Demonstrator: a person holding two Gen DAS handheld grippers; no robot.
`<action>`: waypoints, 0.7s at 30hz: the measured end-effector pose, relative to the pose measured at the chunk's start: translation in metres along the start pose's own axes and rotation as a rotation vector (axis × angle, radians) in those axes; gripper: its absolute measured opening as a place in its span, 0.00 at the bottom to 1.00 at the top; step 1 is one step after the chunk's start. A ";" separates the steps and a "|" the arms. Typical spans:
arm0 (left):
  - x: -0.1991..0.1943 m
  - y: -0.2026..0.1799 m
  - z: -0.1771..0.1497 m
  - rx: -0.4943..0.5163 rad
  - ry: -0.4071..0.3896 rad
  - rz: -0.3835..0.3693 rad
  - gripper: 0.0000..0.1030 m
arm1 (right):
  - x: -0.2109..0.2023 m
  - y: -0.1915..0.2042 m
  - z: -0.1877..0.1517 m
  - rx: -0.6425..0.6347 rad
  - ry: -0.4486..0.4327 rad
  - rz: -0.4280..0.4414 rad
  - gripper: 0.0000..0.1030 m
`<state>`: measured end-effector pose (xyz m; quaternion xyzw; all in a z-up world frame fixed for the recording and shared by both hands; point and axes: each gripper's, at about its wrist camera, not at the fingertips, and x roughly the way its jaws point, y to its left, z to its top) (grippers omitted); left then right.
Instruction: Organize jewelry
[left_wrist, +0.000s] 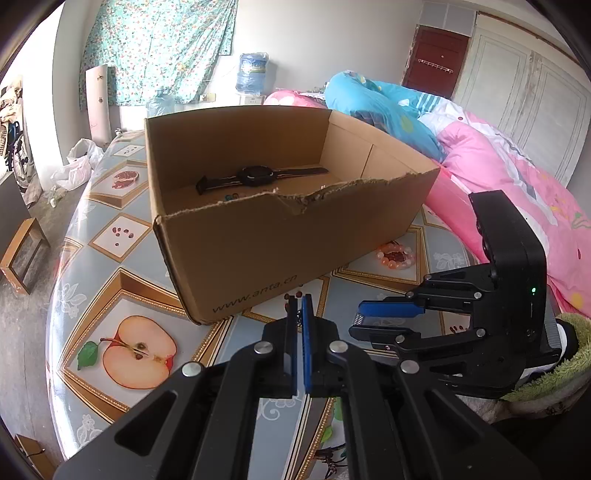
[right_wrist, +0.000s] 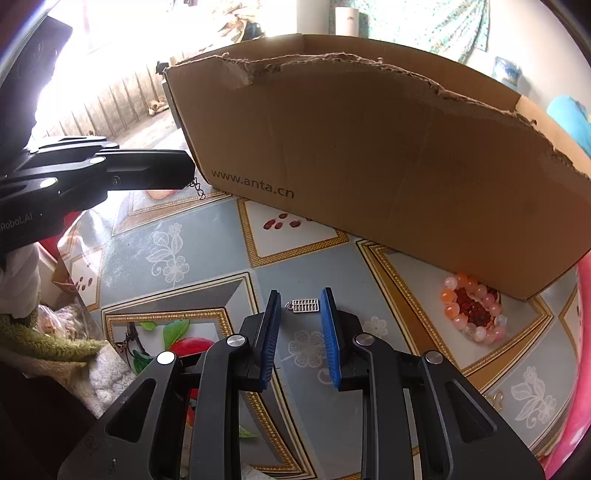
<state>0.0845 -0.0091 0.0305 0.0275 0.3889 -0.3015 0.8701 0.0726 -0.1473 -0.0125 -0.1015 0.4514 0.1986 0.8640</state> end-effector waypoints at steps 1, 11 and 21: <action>0.000 0.001 0.000 -0.001 0.000 0.000 0.02 | 0.001 0.002 0.000 -0.011 0.002 -0.006 0.21; 0.001 0.000 0.000 -0.003 -0.001 0.001 0.02 | 0.002 0.003 0.002 0.033 0.003 0.026 0.12; 0.000 0.000 0.000 -0.001 -0.004 0.003 0.02 | -0.008 -0.017 -0.004 0.127 -0.002 0.104 0.12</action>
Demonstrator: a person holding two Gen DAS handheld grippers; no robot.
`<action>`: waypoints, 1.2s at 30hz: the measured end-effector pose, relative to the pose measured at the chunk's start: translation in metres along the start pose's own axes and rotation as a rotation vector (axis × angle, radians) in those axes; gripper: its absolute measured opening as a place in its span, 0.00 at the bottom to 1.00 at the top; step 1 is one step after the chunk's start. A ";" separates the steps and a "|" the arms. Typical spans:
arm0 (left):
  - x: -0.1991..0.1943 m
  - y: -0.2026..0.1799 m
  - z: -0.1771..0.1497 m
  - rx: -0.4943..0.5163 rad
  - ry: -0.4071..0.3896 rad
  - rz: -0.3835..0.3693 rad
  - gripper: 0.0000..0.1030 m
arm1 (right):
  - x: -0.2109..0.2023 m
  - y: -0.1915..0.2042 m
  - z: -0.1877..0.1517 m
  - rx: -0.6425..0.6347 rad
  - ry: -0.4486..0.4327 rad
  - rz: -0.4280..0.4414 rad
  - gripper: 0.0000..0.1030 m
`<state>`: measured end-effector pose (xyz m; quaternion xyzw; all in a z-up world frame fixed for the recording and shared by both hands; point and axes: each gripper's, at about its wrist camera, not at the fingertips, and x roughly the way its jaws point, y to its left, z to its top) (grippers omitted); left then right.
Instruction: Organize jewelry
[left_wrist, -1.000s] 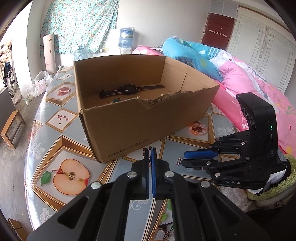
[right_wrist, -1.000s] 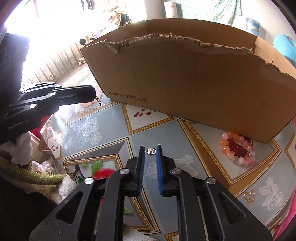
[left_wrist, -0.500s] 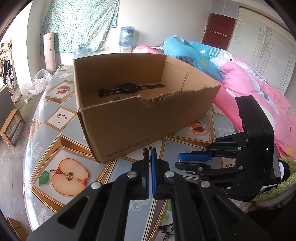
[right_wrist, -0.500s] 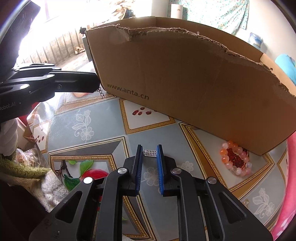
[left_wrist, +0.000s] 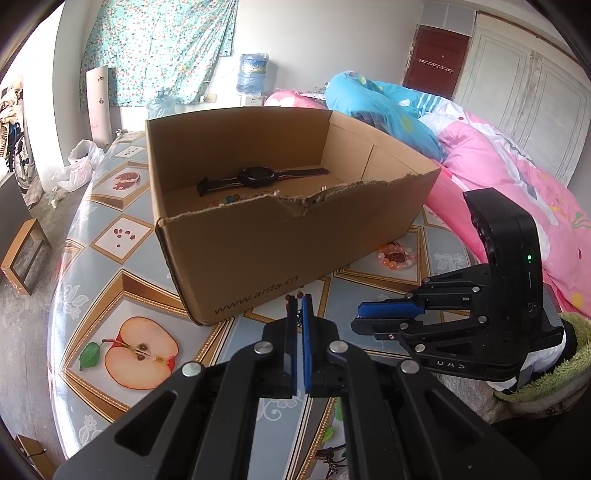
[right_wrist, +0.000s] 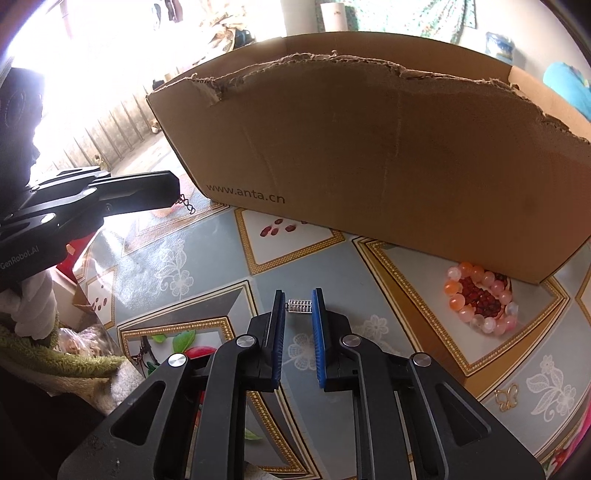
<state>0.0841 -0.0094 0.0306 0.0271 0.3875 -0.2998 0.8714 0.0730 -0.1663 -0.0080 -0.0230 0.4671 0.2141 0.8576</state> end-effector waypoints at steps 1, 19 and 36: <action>-0.001 0.000 0.000 0.001 -0.002 -0.001 0.02 | -0.002 -0.002 0.000 0.008 -0.004 0.007 0.12; -0.076 -0.005 0.079 0.053 -0.194 -0.182 0.02 | -0.134 -0.048 0.064 0.050 -0.306 0.117 0.12; 0.106 0.007 0.155 -0.042 0.297 -0.140 0.02 | -0.018 -0.114 0.136 0.029 0.126 0.084 0.06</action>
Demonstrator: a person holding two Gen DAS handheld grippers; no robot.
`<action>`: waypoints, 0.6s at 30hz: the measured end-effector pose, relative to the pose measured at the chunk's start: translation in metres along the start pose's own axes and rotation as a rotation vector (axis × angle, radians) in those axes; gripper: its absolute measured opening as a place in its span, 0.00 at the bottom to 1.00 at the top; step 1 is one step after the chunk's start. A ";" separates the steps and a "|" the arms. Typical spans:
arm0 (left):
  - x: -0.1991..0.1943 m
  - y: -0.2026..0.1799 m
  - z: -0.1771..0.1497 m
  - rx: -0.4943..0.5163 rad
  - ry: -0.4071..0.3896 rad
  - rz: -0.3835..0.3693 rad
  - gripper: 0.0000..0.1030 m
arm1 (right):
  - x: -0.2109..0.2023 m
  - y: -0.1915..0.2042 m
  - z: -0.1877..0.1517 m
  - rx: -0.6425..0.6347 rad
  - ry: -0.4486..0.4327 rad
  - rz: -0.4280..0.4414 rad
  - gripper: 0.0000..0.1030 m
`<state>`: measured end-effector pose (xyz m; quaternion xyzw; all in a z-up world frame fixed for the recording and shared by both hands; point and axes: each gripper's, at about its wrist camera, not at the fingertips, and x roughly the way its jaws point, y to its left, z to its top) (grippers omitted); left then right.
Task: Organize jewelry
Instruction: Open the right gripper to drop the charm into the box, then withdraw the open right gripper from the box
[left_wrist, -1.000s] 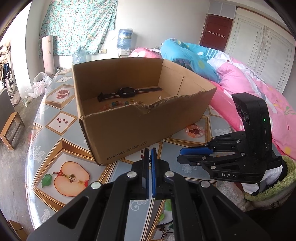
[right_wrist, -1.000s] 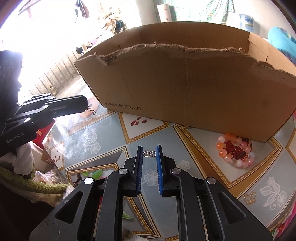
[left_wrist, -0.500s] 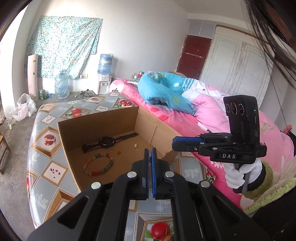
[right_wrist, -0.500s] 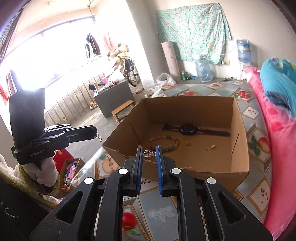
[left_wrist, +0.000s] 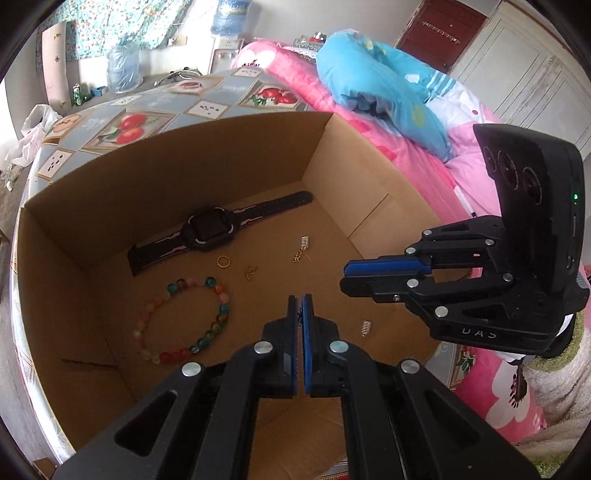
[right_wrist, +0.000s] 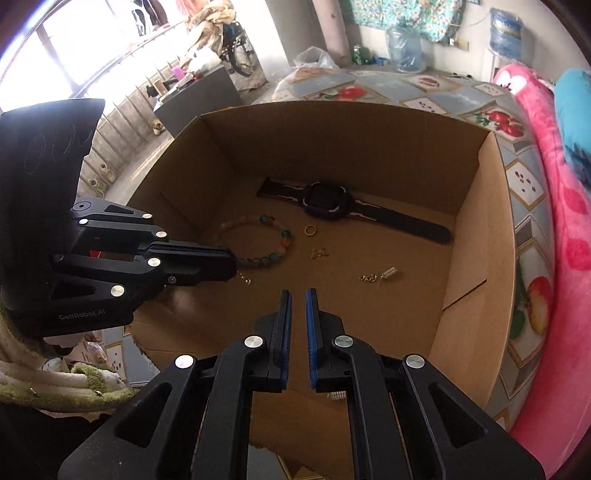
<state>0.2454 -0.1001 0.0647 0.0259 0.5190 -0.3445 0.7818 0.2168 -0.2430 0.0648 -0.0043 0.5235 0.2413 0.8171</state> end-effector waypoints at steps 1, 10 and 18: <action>0.004 0.001 0.001 -0.007 0.012 0.005 0.02 | 0.000 -0.002 0.001 0.001 -0.003 0.003 0.06; 0.014 0.008 0.010 -0.062 0.032 -0.004 0.20 | -0.020 -0.028 0.005 0.063 -0.097 0.032 0.09; -0.006 0.010 0.006 -0.085 -0.068 -0.006 0.26 | -0.062 -0.034 -0.010 0.133 -0.262 0.072 0.10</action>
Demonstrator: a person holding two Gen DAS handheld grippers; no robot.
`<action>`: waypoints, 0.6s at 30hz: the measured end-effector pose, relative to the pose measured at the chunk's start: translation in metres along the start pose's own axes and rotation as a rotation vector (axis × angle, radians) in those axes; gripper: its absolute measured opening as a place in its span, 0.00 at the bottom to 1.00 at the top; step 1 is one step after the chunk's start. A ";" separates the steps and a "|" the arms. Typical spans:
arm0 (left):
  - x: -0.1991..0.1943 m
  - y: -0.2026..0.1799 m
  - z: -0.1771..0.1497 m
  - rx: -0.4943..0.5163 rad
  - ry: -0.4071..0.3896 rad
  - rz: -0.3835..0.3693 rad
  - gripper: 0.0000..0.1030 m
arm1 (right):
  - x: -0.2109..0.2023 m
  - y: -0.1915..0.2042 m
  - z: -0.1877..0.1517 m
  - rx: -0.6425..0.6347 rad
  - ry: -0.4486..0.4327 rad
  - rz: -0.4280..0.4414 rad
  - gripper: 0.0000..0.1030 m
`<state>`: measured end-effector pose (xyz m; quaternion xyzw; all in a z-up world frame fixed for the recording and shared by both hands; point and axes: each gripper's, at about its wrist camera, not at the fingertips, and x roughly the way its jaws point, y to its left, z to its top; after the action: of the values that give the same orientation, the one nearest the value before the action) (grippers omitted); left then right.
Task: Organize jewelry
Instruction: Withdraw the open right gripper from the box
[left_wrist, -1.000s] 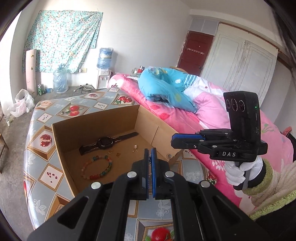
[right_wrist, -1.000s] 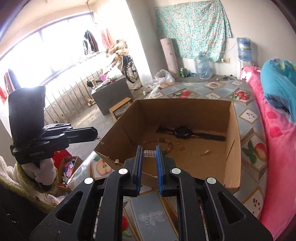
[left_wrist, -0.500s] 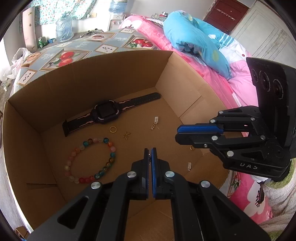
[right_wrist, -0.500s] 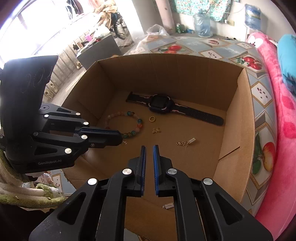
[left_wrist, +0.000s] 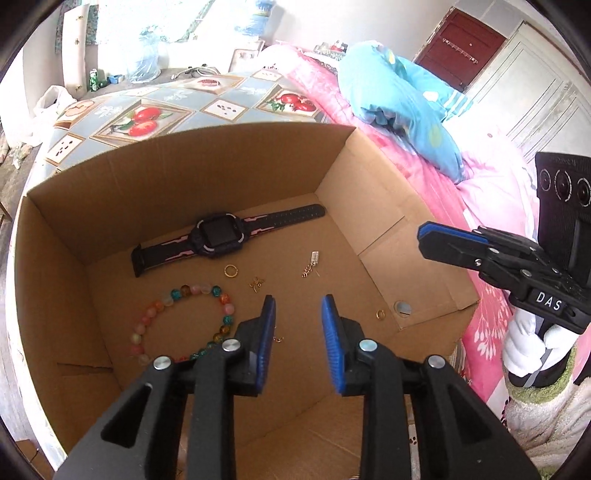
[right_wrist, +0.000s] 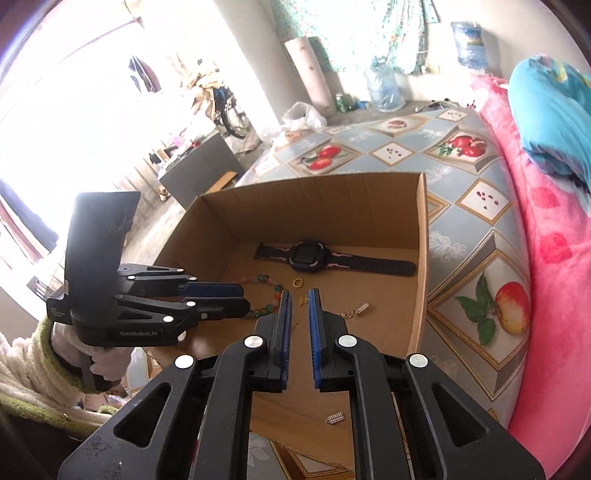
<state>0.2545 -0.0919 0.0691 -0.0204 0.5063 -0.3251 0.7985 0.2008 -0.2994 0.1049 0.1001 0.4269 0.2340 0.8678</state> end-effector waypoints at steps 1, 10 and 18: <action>-0.007 0.001 -0.002 -0.005 -0.028 -0.010 0.27 | -0.008 0.000 -0.002 0.012 -0.030 0.007 0.10; -0.079 -0.019 -0.052 0.063 -0.307 -0.096 0.52 | -0.080 0.005 -0.052 0.120 -0.235 0.002 0.14; -0.118 -0.046 -0.108 0.179 -0.387 -0.156 0.74 | -0.104 0.013 -0.106 0.171 -0.229 -0.073 0.18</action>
<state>0.1104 -0.0327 0.1275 -0.0507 0.3099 -0.4195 0.8517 0.0585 -0.3419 0.1163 0.1842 0.3467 0.1518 0.9071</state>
